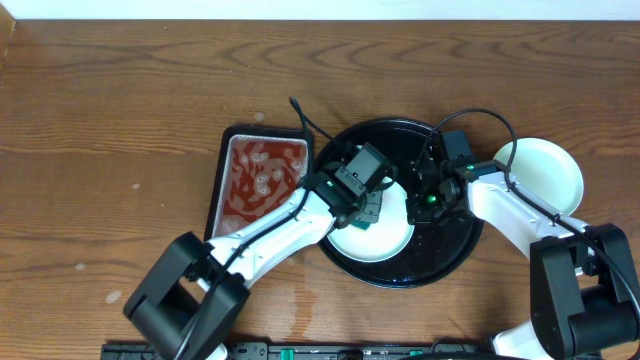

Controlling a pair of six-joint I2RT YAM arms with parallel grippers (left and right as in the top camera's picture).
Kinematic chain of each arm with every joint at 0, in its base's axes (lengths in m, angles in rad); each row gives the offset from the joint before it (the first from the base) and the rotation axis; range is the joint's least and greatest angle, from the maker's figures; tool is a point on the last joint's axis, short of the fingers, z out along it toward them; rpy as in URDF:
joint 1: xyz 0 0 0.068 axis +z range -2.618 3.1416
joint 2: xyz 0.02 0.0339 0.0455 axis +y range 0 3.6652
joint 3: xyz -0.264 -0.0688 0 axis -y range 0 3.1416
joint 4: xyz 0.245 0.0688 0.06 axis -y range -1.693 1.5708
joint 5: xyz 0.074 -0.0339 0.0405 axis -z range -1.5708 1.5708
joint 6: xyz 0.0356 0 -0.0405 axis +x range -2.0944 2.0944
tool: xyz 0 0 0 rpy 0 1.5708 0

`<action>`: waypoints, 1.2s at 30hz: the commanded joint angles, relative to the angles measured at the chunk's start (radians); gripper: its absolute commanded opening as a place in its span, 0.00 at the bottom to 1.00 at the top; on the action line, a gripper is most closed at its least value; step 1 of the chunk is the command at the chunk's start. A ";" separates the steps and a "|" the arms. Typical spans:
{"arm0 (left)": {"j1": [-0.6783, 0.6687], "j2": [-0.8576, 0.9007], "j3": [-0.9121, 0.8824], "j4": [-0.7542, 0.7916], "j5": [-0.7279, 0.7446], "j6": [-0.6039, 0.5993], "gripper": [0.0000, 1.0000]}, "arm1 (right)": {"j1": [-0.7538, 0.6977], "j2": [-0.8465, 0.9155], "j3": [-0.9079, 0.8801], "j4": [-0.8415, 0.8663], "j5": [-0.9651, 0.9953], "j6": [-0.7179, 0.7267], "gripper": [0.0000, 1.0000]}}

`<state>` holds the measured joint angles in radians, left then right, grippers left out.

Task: Clean dirty plates on tray and stack at the side
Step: 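Scrub the green plate surface with the sponge in the left gripper, then return the sponge to the soapy tray with the left gripper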

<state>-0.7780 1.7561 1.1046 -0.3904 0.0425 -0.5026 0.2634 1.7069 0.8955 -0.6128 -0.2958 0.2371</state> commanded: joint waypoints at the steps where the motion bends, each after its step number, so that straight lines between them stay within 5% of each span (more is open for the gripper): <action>1: 0.002 0.058 -0.008 0.016 0.083 -0.016 0.08 | 0.004 -0.003 -0.012 -0.008 0.030 -0.006 0.01; 11: 0.006 0.080 -0.007 -0.091 -0.132 0.042 0.08 | 0.004 -0.003 -0.012 -0.008 0.030 -0.006 0.01; 19: 0.041 -0.086 -0.007 -0.121 -0.136 0.061 0.08 | 0.004 -0.003 -0.012 -0.005 0.038 -0.006 0.01; 22: 0.064 -0.157 -0.007 -0.143 -0.136 0.061 0.08 | 0.004 -0.003 -0.012 0.001 0.037 -0.006 0.09; 28: 0.194 -0.227 -0.007 -0.232 -0.133 0.061 0.08 | 0.004 -0.003 -0.013 0.009 0.036 -0.006 0.14; 36: 0.393 -0.219 -0.015 -0.290 -0.134 0.061 0.08 | 0.008 -0.003 -0.014 0.011 -0.053 -0.006 0.04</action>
<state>-0.4435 1.5391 1.1007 -0.6769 -0.0750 -0.4480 0.2634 1.7069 0.8925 -0.6052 -0.2993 0.2337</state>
